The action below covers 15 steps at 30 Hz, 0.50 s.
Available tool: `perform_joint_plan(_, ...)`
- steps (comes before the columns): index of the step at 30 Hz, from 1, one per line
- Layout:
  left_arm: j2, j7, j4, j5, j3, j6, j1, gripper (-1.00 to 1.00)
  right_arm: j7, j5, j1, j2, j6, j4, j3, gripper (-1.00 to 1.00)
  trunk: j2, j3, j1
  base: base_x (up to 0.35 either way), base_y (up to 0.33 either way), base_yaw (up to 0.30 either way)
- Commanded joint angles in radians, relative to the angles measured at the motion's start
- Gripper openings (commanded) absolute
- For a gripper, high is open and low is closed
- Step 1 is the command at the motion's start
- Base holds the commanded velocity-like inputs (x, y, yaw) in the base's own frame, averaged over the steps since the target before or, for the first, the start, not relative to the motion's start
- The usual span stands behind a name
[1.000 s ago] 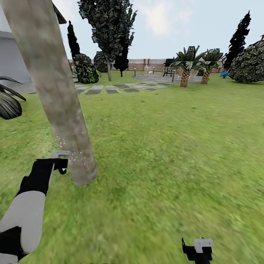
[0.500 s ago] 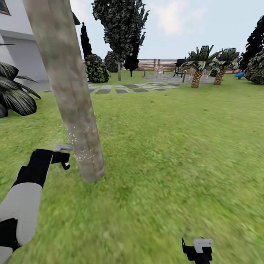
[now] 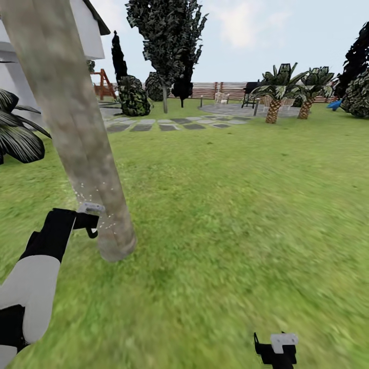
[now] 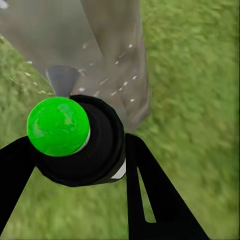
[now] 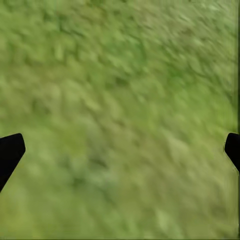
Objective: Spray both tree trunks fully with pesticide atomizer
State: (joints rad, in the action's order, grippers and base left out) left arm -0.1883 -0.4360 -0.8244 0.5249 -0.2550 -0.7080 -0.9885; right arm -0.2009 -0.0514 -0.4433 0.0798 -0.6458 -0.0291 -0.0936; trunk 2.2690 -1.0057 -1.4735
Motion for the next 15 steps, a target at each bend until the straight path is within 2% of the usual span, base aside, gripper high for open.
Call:
perform_joint_plan(1, -0.003, 0.001, 0.001, -0.002, -0.002, 0.000, 0.000, -1.00, 0.000, 0.000, 0.000, 0.000, 0.000, 0.000, 0.000, 1.00, 0.000, 0.000, 0.000, 0.194, -0.232, 0.034)
perform_joint_plan(6, -0.014, 0.009, 0.006, -0.002, -0.009, -0.001, 0.013, -1.00, 0.000, 0.000, 0.000, 0.000, 0.000, 0.000, 0.000, 1.00, 0.000, 0.000, 0.000, 0.194, -0.232, 0.231)
perform_joint_plan(8, -0.040, 0.016, 0.007, -0.001, -0.011, -0.001, 0.026, -1.00, 0.000, -0.001, 0.000, 0.000, 0.000, 0.000, 0.000, 1.00, 0.000, 0.000, 0.000, 0.194, -0.232, 0.276)
perform_joint_plan(12, -0.060, 0.017, 0.009, -0.002, -0.012, -0.001, 0.029, -1.00, 0.000, -0.001, 0.000, 0.000, 0.000, 0.000, 0.000, 1.00, 0.000, 0.000, 0.000, 0.166, -0.236, 0.278)
perform_joint_plan(15, -0.056, 0.018, 0.010, -0.002, -0.010, 0.001, 0.047, -1.00, 0.000, -0.001, 0.000, 0.000, 0.000, 0.000, 0.000, 1.00, 0.000, 0.000, 0.000, 0.097, -0.258, 0.278)
